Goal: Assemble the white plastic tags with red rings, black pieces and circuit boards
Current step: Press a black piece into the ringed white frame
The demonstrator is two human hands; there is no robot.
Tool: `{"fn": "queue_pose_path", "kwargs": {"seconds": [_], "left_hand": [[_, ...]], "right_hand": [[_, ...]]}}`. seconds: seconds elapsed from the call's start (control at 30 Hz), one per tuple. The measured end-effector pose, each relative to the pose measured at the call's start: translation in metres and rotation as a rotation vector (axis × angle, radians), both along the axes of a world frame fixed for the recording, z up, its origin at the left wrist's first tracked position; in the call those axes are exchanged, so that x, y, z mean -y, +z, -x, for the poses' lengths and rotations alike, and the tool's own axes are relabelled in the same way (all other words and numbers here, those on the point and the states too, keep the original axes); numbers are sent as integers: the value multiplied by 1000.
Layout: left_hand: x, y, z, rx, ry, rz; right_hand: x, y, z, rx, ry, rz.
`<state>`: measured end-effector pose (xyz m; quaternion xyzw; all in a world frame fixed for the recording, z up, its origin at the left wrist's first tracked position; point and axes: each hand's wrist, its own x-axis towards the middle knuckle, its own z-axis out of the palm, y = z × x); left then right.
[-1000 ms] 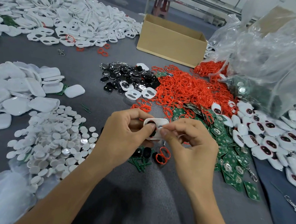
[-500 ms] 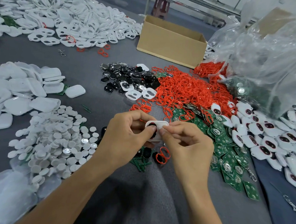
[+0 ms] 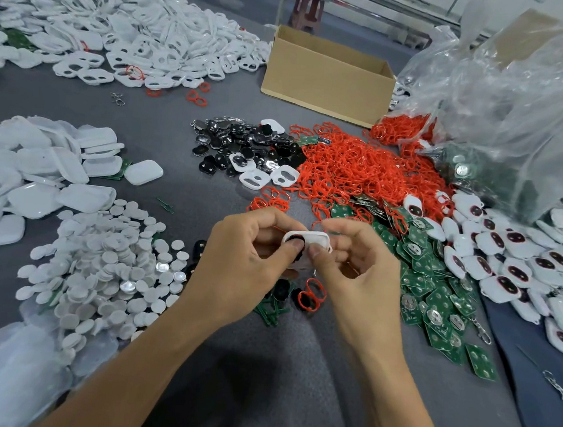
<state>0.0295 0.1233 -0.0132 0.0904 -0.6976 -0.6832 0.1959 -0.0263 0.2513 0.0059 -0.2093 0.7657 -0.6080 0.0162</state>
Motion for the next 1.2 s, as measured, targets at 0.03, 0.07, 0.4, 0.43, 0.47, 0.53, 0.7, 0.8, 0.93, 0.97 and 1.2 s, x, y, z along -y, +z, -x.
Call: {"fn": "queue_pose_path", "kwargs": {"seconds": [0.03,0.07,0.4,0.43,0.47,0.53,0.7,0.8,0.93,0.97,1.2], "left_hand": [[0,0,0,2,-4,28],[0,0,-1,5,-8,51],[0,1,0,52,-20,-124],[0,1,0,60,-16,-130],[0,1,0,70,-11,-134],[1,1,0,86,-5,-142],[1,2,0,106,-4,-193],[-2,2,1,104,28,-246],[-5,2,1,101,45,-340],[-6,2,1,99,49,-346],[-11,-2,2,98,156,-378]], "right_hand": [[-1,0,1,-18,27,-53],[-1,0,1,-20,42,-77],[0,-4,2,175,46,66],[0,-4,2,192,53,77],[0,-3,2,202,61,81],[0,-3,1,208,87,75],[1,-2,2,210,97,67],[3,-3,0,252,73,132],[6,-6,-2,308,43,237],[7,-7,-2,311,36,256],[16,-13,-11,350,7,361]]}}
